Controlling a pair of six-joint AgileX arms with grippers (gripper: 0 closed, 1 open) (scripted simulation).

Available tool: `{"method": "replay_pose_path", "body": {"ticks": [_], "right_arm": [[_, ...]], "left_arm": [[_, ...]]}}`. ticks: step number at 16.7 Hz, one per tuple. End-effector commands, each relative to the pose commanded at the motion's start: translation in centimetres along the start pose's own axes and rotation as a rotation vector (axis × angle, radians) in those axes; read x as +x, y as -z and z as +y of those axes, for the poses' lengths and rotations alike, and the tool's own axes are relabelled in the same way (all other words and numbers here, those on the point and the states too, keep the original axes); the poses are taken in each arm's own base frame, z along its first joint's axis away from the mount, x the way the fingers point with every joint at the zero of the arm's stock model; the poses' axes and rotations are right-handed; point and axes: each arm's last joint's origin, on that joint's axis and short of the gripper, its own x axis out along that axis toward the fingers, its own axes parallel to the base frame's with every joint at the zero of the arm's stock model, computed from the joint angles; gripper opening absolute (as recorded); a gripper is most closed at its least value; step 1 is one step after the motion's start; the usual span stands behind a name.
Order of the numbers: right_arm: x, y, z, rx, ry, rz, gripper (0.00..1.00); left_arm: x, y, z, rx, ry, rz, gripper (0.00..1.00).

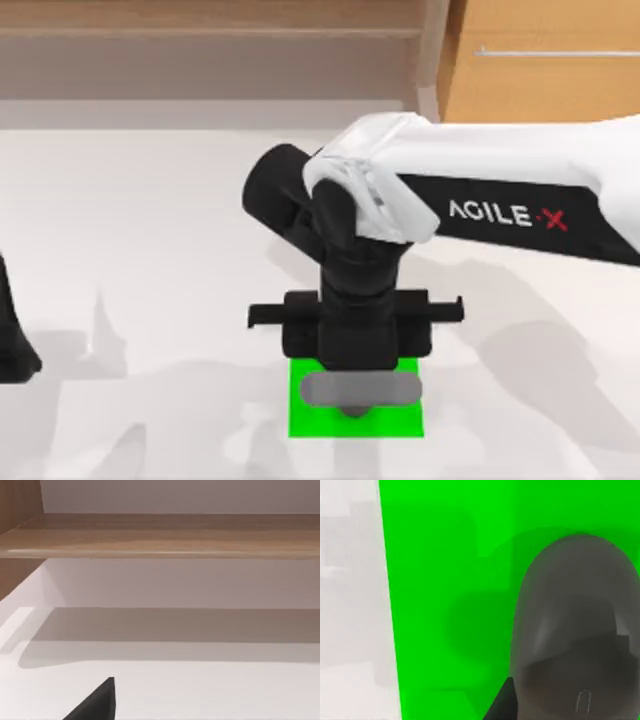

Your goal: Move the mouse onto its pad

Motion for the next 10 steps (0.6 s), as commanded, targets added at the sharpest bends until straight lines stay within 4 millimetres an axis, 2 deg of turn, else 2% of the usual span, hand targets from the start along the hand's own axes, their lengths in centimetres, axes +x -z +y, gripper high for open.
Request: {"method": "replay_pose_path", "body": {"ticks": [4, 10], "right_arm": [[0.0, 0.0, 0.0, 0.0, 0.0, 0.0, 0.98], [0.0, 0.0, 0.0, 0.0, 0.0, 0.0, 1.0]], "left_arm": [[0.0, 0.0, 0.0, 0.0, 0.0, 0.0, 1.0], [0.0, 0.0, 0.0, 0.0, 0.0, 0.0, 1.0]]}}
